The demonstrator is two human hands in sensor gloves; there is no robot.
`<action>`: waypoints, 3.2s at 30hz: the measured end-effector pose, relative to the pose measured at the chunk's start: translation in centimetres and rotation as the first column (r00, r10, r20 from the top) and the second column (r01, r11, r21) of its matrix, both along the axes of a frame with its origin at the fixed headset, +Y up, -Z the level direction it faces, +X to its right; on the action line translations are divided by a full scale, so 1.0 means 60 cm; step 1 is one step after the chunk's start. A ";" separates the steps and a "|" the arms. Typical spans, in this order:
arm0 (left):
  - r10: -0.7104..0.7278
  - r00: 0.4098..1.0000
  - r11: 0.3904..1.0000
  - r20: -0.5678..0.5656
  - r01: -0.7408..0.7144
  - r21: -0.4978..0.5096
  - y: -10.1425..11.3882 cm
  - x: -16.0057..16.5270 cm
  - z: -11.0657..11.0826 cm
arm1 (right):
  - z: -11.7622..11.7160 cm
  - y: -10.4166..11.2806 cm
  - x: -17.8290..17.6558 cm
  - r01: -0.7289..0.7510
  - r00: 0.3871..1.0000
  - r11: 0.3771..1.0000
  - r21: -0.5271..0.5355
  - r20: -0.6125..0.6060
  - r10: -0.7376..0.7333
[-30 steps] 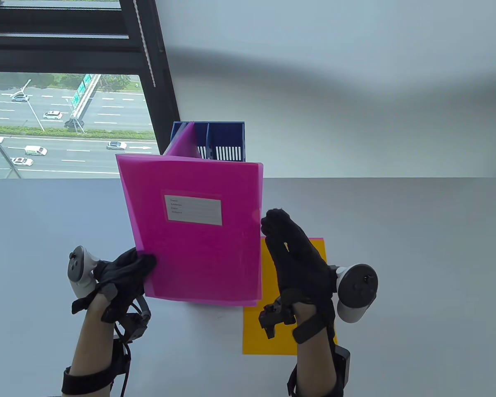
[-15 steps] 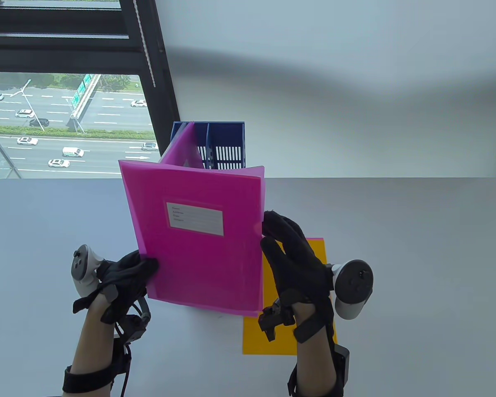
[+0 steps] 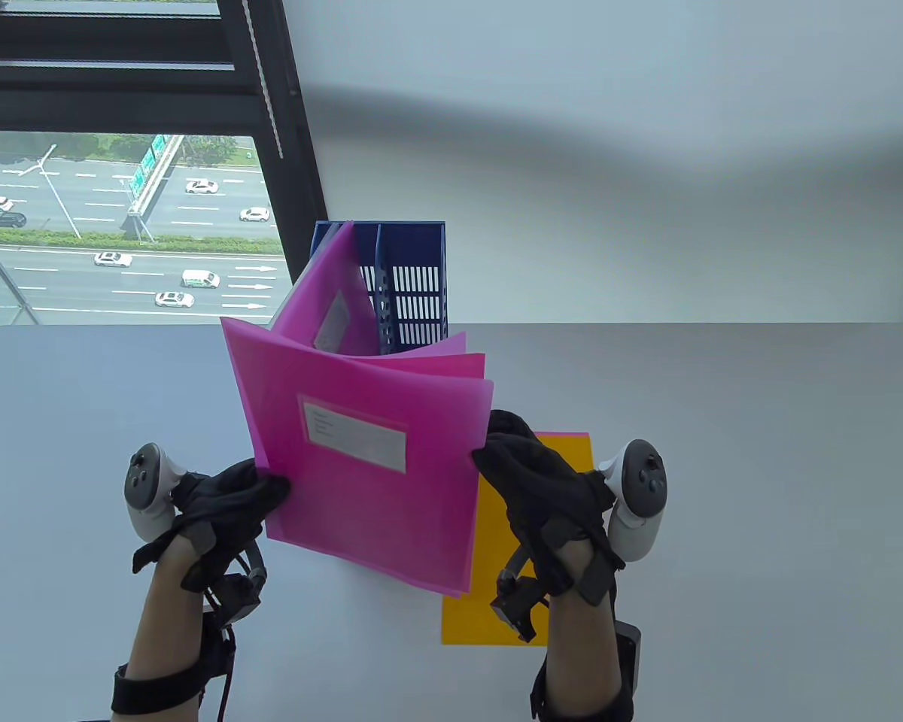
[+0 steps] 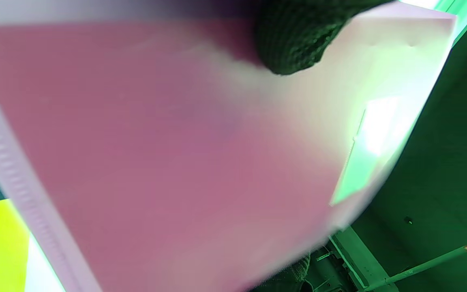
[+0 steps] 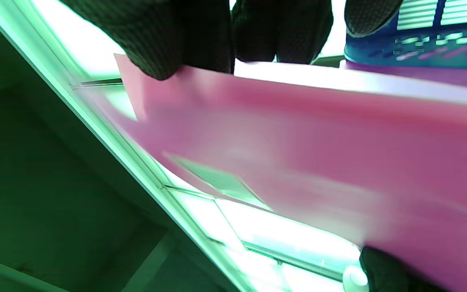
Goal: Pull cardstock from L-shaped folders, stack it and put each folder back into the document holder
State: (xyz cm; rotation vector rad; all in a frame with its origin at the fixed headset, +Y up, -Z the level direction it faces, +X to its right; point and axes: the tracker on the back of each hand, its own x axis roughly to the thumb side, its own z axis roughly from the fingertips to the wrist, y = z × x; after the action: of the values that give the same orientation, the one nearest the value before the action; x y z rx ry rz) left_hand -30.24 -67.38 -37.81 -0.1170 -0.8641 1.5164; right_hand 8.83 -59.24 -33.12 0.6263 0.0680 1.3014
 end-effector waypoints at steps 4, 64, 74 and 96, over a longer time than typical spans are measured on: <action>-0.001 1.000 1.000 -0.018 0.000 -0.004 -0.001 -0.002 0.000 | 0.007 0.010 0.005 -0.015 1.000 0.999 0.041 0.016 0.014; 0.064 0.959 0.996 -0.277 -0.044 0.078 0.031 -0.032 0.021 | 0.101 0.060 0.102 -0.474 0.364 0.875 0.102 0.927 0.089; 0.129 0.939 0.991 -0.318 -0.108 0.082 0.032 -0.054 0.025 | 0.132 0.060 0.181 -0.565 -0.003 0.806 -0.179 0.977 0.215; 0.149 0.936 0.988 -0.320 -0.129 0.084 0.032 -0.056 0.025 | -0.079 -0.211 0.205 -0.473 0.295 0.529 -0.705 0.439 0.849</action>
State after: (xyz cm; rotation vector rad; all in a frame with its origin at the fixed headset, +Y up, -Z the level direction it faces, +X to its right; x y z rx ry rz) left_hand -33.60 -65.47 -36.29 0.2403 -0.6622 1.5831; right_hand 21.12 -71.88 -37.87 -0.5272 -0.0648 2.2526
